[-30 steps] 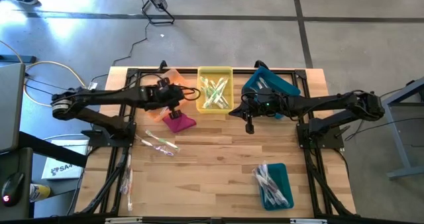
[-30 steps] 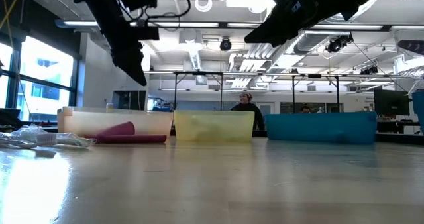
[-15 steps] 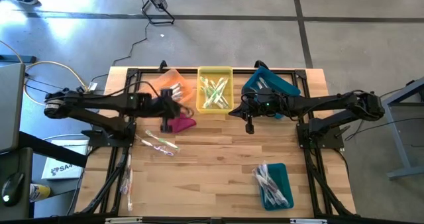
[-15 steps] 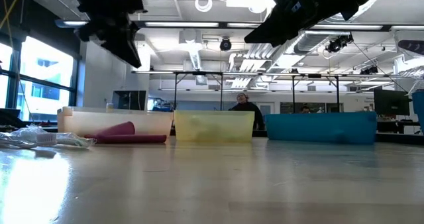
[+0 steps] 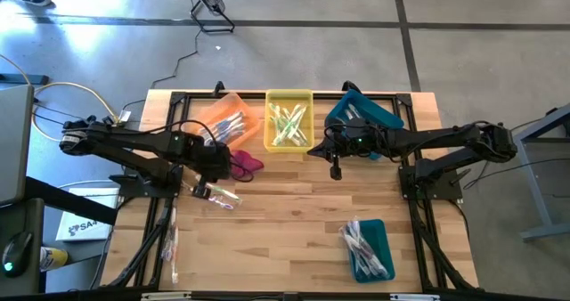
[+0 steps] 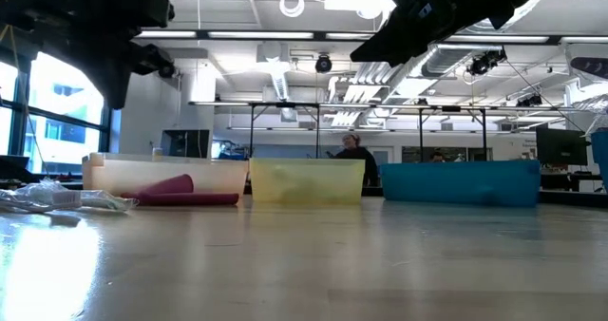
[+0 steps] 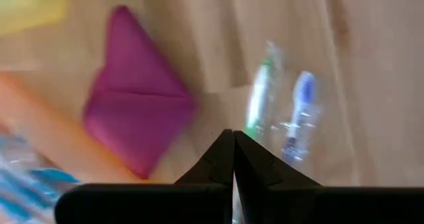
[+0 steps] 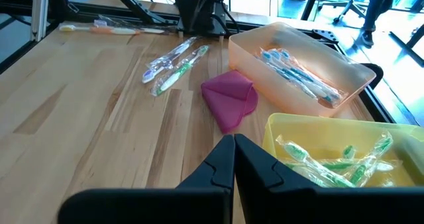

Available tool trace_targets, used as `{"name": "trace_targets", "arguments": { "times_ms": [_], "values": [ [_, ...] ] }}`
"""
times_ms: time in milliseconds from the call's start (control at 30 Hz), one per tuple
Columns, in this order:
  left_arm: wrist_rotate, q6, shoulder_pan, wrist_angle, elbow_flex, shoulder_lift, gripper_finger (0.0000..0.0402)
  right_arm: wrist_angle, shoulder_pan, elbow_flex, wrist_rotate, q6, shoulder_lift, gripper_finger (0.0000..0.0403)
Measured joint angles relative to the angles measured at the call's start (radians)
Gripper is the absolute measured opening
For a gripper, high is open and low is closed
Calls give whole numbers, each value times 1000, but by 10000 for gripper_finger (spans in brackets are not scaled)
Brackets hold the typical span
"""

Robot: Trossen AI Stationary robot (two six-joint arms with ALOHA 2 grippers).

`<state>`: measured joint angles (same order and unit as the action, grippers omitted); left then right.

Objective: Pick & Place Toothbrushes
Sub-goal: Put the green toothbrush into the yellow bin

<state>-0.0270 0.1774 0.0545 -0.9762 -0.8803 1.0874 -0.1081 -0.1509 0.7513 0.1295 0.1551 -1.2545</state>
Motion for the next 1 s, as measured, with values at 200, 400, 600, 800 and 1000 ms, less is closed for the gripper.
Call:
{"name": "trace_targets", "arguments": {
  "times_ms": [200, 400, 600, 800, 1000],
  "values": [
    [20, -3, -1, 4, 0, 0, 3, 0, 0, 0, 0, 0, 0, 2],
    [53, 91, -1, -30, -1, 23, 3, -1, 0, 0, 0, 0, 0, 2],
    [69, 132, -1, -82, -1, 103, 3, 0, 0, 0, 0, 0, 0, 2],
    [69, 130, -1, -81, -1, 178, 3, -1, 0, 0, 0, 0, 0, 2],
    [69, 129, -1, -108, -1, 239, 6, 0, 0, 0, 0, 0, 0, 2]
  ]
}}
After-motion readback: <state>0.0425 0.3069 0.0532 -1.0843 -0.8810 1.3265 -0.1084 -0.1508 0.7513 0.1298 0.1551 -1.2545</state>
